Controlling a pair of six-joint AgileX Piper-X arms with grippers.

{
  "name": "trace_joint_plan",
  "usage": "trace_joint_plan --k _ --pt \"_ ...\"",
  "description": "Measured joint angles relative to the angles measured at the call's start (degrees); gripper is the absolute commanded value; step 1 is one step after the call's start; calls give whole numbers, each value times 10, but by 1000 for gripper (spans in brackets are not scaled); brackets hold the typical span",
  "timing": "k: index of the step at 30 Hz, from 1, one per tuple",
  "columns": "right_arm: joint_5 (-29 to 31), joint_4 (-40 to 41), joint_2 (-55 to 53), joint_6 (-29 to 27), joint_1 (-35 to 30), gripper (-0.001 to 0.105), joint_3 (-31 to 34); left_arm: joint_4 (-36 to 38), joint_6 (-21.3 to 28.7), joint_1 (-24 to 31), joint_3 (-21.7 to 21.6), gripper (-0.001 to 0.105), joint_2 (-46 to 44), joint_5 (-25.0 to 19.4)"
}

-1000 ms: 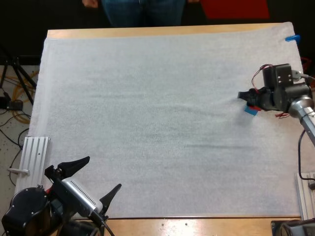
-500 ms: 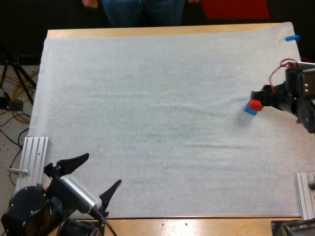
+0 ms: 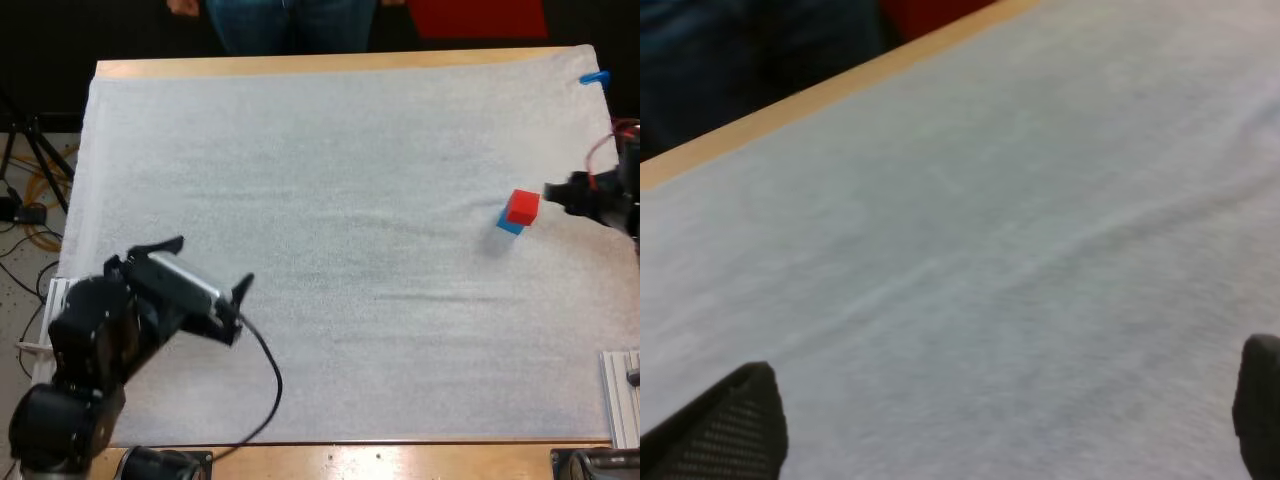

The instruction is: Stack red cube on blue cube

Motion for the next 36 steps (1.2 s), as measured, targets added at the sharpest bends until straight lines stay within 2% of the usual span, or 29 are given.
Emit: trace_joint_plan --k 6,9,16,25,31,36 --pt "-6 10 -45 -20 -47 57 0 -13 0 116 0 87 16 38" --pt "-12 12 -71 -22 -47 57 0 -15 0 144 0 87 13 38" --pt "-21 18 -154 -45 -45 57 10 -14 0 144 0 87 -11 41" --pt "-25 25 -327 -75 6 57 113 14 0 144 0 87 -89 54" --pt "-25 29 -453 -76 34 57 171 82 0 144 0 87 -168 58" --pt "-26 68 -547 -76 35 57 200 124 10 144 -1 87 -242 58"
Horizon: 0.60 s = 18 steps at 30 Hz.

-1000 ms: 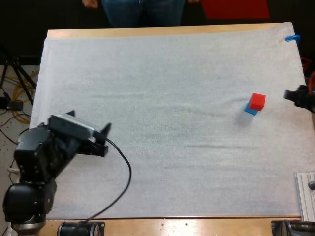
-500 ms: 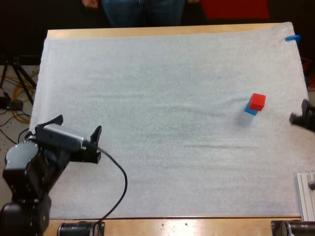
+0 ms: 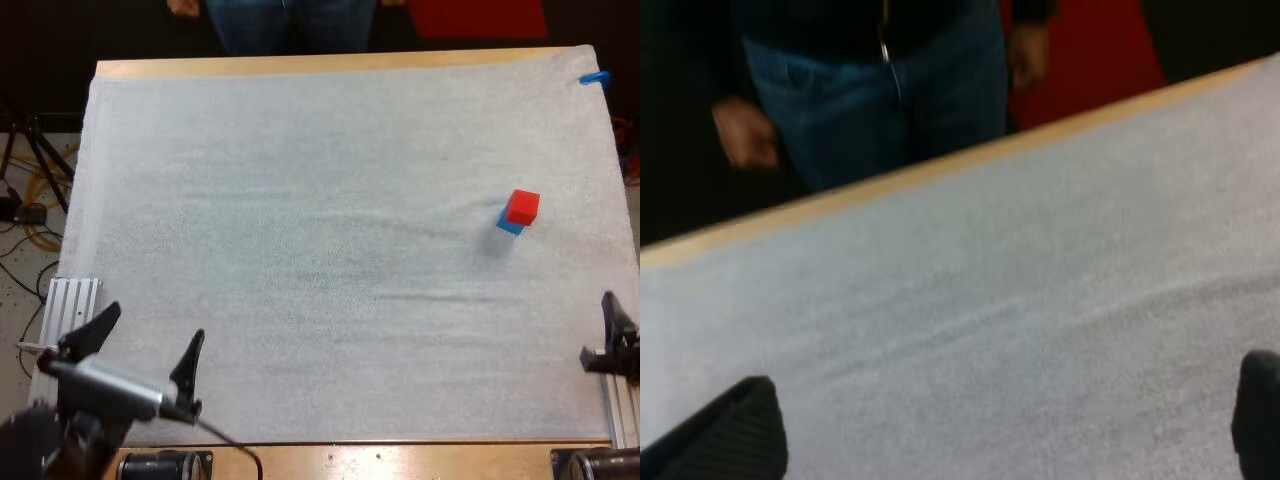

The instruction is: Stack red cube on blue cube

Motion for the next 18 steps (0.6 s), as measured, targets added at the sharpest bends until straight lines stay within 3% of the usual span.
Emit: trace_joint_plan --k 9,18 --pt "-1 59 -123 18 0 57 33 42 20 0 0 87 -95 23" --pt "-15 98 -138 19 0 57 42 132 20 0 0 87 -117 36"
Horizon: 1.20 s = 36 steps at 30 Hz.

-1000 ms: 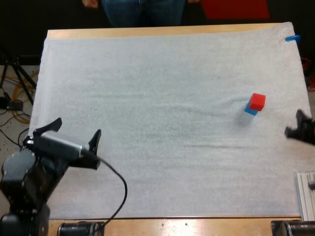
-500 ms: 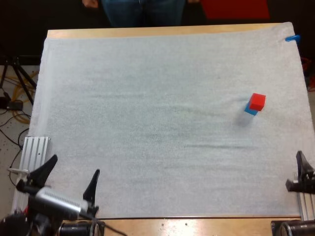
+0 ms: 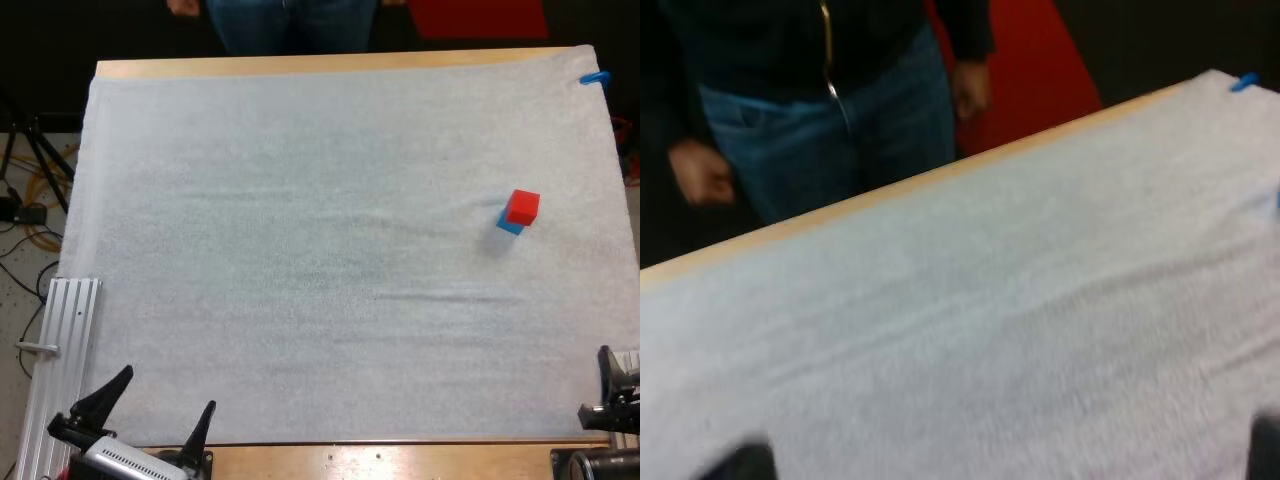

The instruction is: Stack red cube on blue cube

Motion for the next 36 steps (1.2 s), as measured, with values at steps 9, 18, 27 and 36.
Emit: trace_joint_plan --k 9,18,27,36 --pt "-10 0 0 -6 0 57 5 68 5 0 5 87 0 3" --pt "-15 -47 0 -41 0 57 6 -1 -24 0 52 87 0 -10" --pt "-19 -92 0 -64 0 57 31 -89 -90 0 96 87 0 -85" --pt "-24 -95 0 -65 0 57 86 -112 -117 0 146 87 0 -146"
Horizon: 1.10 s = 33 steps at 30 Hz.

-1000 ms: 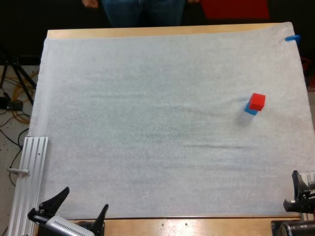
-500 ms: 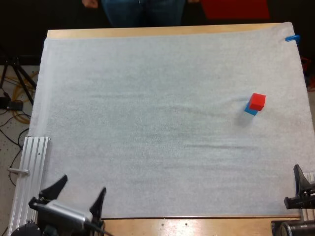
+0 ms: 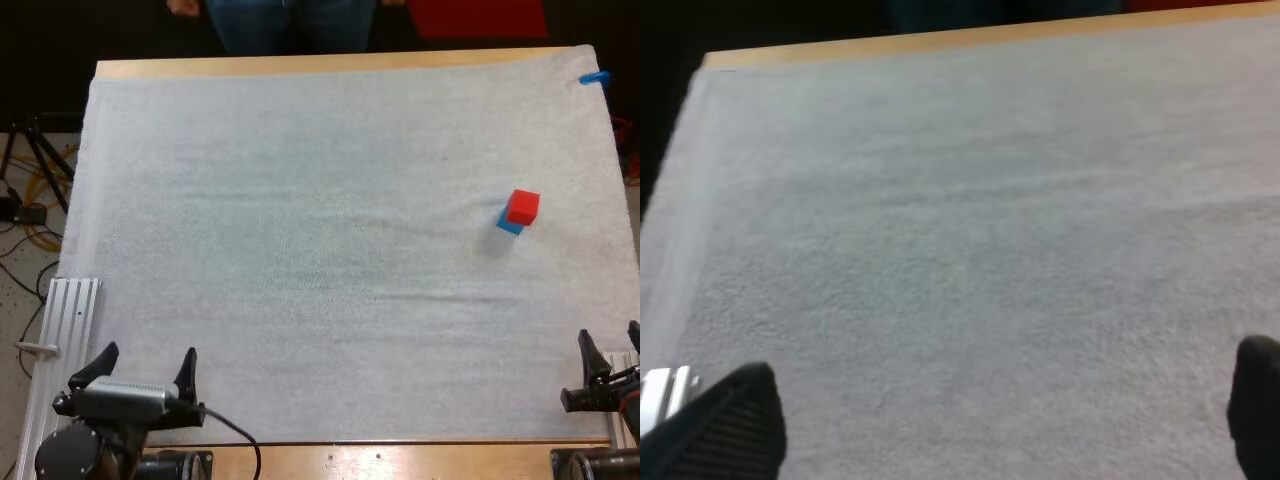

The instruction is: Stack red cube on blue cube

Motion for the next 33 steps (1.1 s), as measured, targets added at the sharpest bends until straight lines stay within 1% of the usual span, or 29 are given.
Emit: trace_joint_plan --k 9,12,33 --pt "-8 -6 0 0 0 57 8 -43 -2 0 46 87 0 -6" --pt "-8 -8 0 0 0 57 8 -47 -2 0 57 87 0 -6" --pt "-9 -8 0 0 0 57 8 -51 -2 0 57 87 0 -8"
